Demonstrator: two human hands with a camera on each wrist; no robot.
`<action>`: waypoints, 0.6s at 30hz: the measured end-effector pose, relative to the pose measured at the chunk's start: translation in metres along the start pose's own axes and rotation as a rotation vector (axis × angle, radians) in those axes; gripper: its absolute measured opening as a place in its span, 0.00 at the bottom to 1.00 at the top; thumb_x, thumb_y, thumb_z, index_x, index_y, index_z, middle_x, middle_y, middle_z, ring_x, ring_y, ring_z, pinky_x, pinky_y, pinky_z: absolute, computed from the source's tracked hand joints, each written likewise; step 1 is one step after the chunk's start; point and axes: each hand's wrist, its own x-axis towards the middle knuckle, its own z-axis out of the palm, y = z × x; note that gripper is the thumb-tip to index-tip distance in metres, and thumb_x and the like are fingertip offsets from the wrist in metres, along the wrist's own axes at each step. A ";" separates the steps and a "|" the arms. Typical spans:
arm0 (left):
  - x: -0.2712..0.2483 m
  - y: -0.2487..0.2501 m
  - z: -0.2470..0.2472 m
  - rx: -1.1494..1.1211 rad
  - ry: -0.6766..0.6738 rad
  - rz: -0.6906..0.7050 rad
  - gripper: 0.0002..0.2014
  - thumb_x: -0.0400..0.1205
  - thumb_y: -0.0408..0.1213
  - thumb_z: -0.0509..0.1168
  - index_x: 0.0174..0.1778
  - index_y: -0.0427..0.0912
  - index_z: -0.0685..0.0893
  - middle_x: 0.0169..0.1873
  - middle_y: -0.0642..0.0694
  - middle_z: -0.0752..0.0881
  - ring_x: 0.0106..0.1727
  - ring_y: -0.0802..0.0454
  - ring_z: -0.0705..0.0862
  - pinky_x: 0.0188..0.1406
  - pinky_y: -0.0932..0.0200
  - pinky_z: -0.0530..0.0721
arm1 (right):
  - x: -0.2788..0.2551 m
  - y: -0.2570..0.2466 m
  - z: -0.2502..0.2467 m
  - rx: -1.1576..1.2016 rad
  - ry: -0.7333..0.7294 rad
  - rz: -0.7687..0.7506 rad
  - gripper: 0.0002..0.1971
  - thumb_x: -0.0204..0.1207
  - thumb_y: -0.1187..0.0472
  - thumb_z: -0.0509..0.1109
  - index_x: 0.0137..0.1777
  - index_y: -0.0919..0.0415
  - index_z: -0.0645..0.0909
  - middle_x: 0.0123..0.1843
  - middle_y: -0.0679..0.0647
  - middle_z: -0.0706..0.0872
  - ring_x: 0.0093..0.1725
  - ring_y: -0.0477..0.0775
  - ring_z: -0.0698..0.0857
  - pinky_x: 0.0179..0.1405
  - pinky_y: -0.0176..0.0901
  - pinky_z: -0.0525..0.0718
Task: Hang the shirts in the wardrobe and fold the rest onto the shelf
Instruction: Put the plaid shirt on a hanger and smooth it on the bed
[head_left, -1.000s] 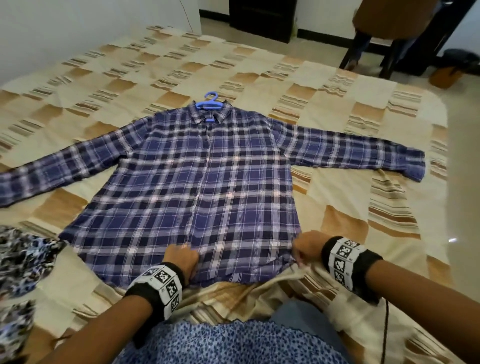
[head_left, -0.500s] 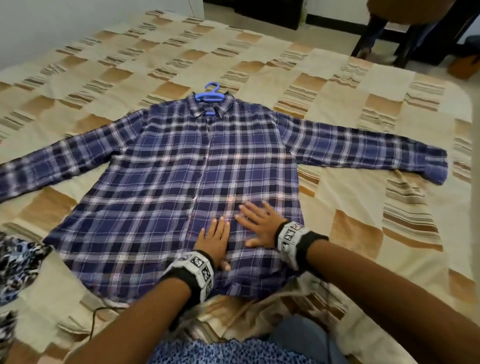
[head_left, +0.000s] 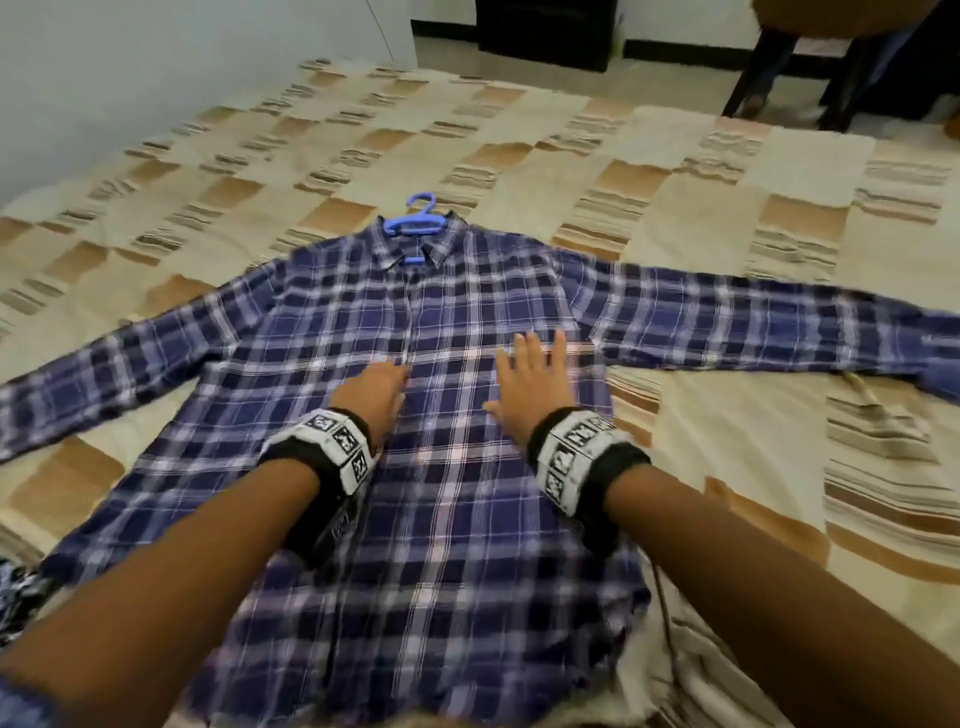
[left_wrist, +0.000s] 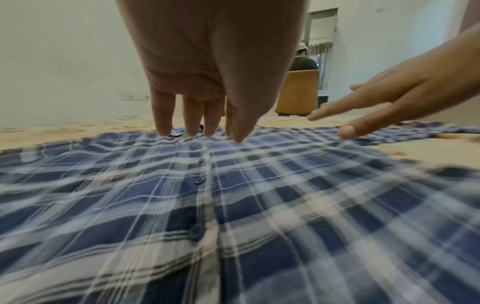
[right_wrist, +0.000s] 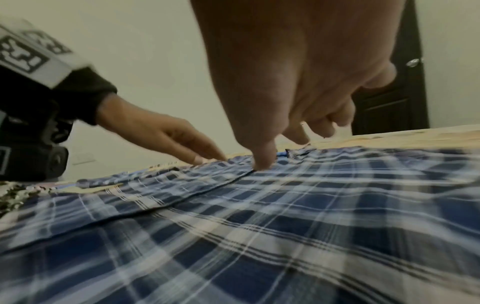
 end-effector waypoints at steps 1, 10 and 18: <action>0.014 -0.008 0.007 0.009 0.010 -0.028 0.23 0.87 0.41 0.54 0.78 0.41 0.63 0.77 0.38 0.65 0.77 0.35 0.65 0.73 0.39 0.68 | 0.022 -0.012 0.004 0.036 0.038 -0.072 0.39 0.81 0.35 0.46 0.84 0.59 0.42 0.85 0.63 0.44 0.83 0.65 0.44 0.75 0.73 0.38; 0.077 -0.067 -0.024 -0.041 -0.302 -0.148 0.34 0.75 0.68 0.54 0.29 0.36 0.78 0.27 0.36 0.77 0.29 0.44 0.76 0.33 0.56 0.73 | 0.094 0.038 0.056 0.278 -0.178 -0.081 0.57 0.43 0.20 0.10 0.78 0.42 0.25 0.82 0.47 0.29 0.83 0.55 0.33 0.73 0.72 0.31; 0.176 -0.118 -0.059 -0.011 -0.181 -0.089 0.39 0.77 0.41 0.72 0.79 0.35 0.61 0.78 0.35 0.64 0.77 0.37 0.64 0.74 0.47 0.65 | 0.210 0.021 -0.009 0.331 0.033 0.089 0.52 0.70 0.23 0.39 0.82 0.60 0.32 0.83 0.64 0.33 0.83 0.65 0.37 0.75 0.71 0.34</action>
